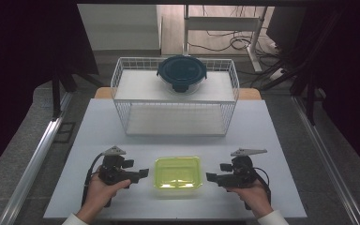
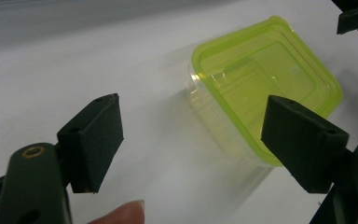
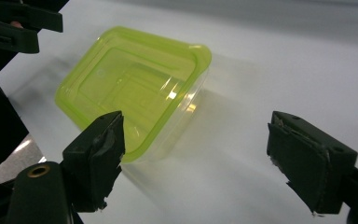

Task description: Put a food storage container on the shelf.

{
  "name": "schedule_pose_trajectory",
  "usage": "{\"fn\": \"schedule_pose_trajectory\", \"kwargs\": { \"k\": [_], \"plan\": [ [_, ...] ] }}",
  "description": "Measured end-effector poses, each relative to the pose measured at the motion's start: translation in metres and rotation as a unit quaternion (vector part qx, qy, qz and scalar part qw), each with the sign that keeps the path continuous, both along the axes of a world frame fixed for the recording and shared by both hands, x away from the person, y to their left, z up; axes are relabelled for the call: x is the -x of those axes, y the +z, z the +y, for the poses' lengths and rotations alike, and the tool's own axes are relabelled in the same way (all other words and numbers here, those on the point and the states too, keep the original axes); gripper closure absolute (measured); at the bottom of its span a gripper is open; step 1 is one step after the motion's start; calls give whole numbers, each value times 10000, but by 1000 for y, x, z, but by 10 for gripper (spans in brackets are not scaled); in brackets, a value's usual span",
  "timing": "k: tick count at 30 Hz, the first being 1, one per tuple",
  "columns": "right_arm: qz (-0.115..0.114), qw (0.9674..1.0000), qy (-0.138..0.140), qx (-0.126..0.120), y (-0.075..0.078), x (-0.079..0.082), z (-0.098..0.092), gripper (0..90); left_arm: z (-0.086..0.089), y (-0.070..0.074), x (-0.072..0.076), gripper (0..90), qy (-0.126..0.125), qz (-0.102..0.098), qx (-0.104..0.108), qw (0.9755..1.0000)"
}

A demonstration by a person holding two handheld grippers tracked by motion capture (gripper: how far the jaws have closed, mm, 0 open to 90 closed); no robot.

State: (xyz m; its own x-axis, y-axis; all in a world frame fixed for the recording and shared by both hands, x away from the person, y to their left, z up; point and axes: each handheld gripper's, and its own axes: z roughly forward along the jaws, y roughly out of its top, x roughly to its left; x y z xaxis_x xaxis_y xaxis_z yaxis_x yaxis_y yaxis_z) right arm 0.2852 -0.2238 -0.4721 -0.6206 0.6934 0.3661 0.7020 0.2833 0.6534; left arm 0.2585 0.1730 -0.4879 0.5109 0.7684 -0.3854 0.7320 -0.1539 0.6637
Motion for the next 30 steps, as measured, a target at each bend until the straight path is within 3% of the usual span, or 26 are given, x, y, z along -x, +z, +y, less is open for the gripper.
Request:
{"fn": "schedule_pose_trajectory", "kwargs": {
  "k": [9, 13, 19, 22, 26, 30],
  "plan": [
    [223, 9989, -232, -337, -6, 0, 2, 203, -7, -5, -6, 158, -116, 283, 258, 9992],
    [360, 9985, -204, -346, -9, -2, 6, 222, -12, -8, -9, 160, -150, 411, 400, 9982],
    [663, 9966, -193, -453, -14, -8, 12, 272, -20, -13, -10, 194, -253, 578, 496, 9968],
    [694, 9967, -152, -389, -16, -8, 14, 292, -21, -14, -11, 208, -233, 640, 569, 9961],
    [741, 9963, -151, -408, -19, -10, 18, 317, -20, -16, -15, 245, -201, 796, 812, 9933],
    [832, 9955, -176, -430, -22, -12, 23, 352, -23, -20, -18, 290, -180, 924, 840, 9920]
  ]
}}
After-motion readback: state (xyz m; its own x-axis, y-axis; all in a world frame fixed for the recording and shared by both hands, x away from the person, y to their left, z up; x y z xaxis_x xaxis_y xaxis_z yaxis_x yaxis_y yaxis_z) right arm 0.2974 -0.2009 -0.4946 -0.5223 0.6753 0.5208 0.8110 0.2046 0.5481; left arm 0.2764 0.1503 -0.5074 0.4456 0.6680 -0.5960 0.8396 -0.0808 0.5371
